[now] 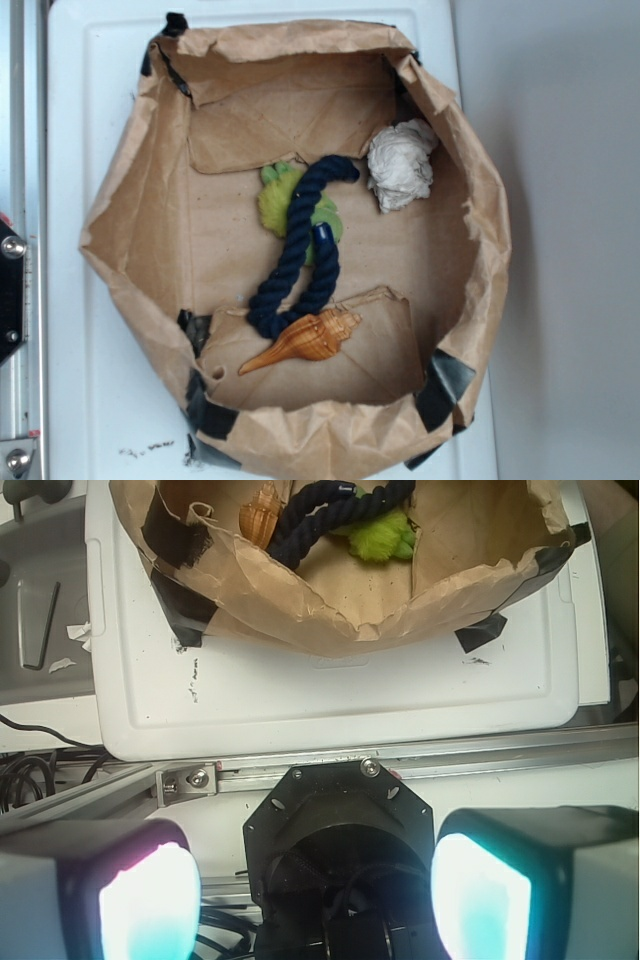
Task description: Grab the shell.
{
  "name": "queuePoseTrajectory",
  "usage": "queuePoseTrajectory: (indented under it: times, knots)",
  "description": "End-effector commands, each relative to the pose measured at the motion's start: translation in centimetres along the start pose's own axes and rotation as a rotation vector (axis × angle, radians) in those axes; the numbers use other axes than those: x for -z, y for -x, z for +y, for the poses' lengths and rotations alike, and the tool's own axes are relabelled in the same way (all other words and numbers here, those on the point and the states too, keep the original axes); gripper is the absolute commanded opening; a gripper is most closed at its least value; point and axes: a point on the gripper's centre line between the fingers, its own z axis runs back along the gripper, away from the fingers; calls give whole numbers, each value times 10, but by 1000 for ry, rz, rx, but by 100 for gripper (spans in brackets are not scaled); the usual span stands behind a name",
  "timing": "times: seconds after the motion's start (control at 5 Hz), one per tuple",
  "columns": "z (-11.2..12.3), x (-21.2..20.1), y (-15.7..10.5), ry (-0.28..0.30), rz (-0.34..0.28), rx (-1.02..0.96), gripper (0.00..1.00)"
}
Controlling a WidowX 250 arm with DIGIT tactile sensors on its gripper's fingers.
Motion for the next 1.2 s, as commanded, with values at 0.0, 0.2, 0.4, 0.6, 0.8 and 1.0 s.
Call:
queuePoseTrajectory:
  times: [0.0,0.2,0.4,0.6,0.8,1.0]
  knots:
    - [0,0,0,0,0,0,100]
    - [-13,2,-28,-4,-34,-38,100]
    - [-18,7,-60,-4,-70,-91,100]
    - [-15,20,-84,-29,-110,-121,100]
    - [8,35,-107,-15,-163,-170,100]
    - [26,51,-114,2,-207,-173,100]
